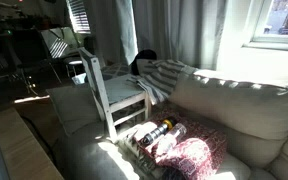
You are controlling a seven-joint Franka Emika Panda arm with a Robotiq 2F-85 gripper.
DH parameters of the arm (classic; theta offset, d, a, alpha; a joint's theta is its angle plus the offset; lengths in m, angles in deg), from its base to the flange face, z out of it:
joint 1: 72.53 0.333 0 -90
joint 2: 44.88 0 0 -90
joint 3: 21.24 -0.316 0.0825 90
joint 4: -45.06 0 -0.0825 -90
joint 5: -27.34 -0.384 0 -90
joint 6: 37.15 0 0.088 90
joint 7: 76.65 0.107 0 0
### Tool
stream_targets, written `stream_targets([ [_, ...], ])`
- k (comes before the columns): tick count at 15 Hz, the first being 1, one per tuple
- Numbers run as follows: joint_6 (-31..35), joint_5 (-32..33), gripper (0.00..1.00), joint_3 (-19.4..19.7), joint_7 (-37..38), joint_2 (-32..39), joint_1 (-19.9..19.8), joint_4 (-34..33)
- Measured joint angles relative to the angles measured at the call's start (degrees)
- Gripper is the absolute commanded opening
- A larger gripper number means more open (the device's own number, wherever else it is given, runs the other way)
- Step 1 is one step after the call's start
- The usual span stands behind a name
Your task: Hang the towel on the chair
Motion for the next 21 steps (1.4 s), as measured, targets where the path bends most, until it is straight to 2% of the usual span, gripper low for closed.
stream_targets([
  [5, 0.00, 0.00, 1.00, 0.00, 0.00, 0.00, 0.00, 0.00],
  [7, 0.58, -1.93, 1.00, 0.25, 0.00, 1.26, 0.43, -0.11],
  [10, 6.81, -10.32, 1.00, 1.53, -0.06, 7.82, 1.96, -0.25],
  [14, 17.86, -22.57, 1.00, 4.00, -2.53, 21.32, 2.98, -2.53],
  [20, 31.16, -47.55, 1.00, 4.86, -9.99, 41.28, 2.81, -11.62],
  [21, 31.50, -48.25, 1.00, 4.77, -10.56, 43.26, 2.73, -12.75],
])
